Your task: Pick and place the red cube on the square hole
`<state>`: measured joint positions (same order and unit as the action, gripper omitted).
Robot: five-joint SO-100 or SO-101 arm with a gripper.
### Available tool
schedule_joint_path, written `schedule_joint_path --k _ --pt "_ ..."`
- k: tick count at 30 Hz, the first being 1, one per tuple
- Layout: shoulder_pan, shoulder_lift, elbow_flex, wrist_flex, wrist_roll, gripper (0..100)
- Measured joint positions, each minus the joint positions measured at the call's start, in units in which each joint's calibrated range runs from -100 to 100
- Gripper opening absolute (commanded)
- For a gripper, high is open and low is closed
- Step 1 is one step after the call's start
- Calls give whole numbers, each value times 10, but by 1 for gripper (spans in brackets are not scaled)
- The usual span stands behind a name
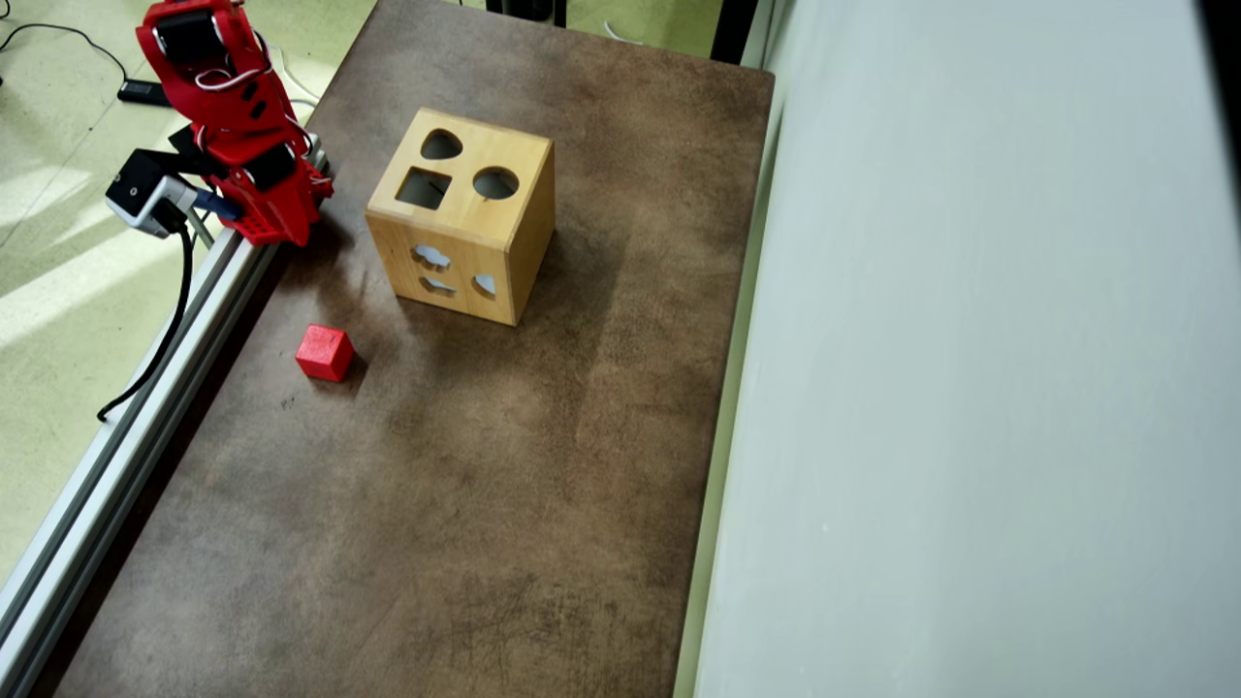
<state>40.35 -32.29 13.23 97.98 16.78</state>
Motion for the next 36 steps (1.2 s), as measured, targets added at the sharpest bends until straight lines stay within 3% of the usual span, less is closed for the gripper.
schedule_joint_path --k 15,26,36 --pt "2 3 0 -5 1 14" --pt "2 3 0 -5 1 44" --pt "47 53 39 -5 1 46"
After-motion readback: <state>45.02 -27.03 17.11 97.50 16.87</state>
